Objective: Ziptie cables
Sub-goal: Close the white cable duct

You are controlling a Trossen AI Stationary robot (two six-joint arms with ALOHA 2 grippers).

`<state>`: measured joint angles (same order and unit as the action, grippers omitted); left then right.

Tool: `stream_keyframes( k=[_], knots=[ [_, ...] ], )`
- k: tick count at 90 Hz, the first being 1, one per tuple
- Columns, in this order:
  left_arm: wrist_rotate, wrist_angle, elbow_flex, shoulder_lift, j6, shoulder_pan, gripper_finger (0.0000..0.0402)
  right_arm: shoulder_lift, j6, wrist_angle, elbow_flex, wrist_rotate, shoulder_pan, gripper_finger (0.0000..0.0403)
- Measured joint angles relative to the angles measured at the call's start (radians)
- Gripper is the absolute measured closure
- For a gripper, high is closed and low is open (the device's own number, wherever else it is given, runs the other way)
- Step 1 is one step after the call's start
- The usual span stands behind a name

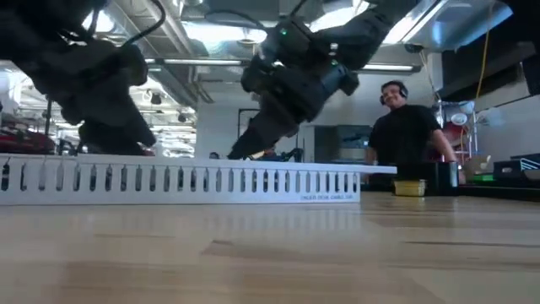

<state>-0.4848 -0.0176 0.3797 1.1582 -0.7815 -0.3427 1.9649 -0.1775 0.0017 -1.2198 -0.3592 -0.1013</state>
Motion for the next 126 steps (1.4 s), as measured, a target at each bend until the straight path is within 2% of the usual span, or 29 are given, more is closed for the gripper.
stream_keyframes(
  k=[11,22,30,38,52,63,97,126],
  knots=[
    [0.011,0.051,0.051,-0.036,0.040,0.007,0.0064,-0.046,-0.031,0.000,0.003,0.000,0.002,0.0081],
    [0.037,0.287,0.171,-0.102,0.054,-0.024,0.0064,-0.057,-0.040,0.006,-0.018,0.046,0.003,0.0081],
    [0.037,0.482,0.244,-0.131,-0.016,-0.083,0.0064,-0.052,-0.040,0.011,-0.049,0.097,0.003,0.0081],
    [0.003,0.556,0.251,-0.138,-0.112,-0.171,0.0064,-0.047,-0.016,0.016,-0.063,0.115,0.003,0.0081],
    [-0.117,0.541,0.178,-0.114,-0.240,-0.337,0.0064,-0.044,0.074,0.001,-0.063,0.050,0.005,0.0081],
    [-0.154,0.493,0.131,-0.091,-0.274,-0.400,0.0064,-0.035,0.090,-0.006,-0.063,0.041,0.031,0.0081],
    [-0.172,0.478,0.057,-0.081,-0.290,-0.410,0.0064,-0.001,0.065,0.016,-0.062,0.107,0.083,0.0081],
    [-0.117,0.436,0.057,-0.082,-0.241,-0.401,0.0064,0.013,0.072,0.001,-0.061,0.140,0.082,0.0081]
  ],
)
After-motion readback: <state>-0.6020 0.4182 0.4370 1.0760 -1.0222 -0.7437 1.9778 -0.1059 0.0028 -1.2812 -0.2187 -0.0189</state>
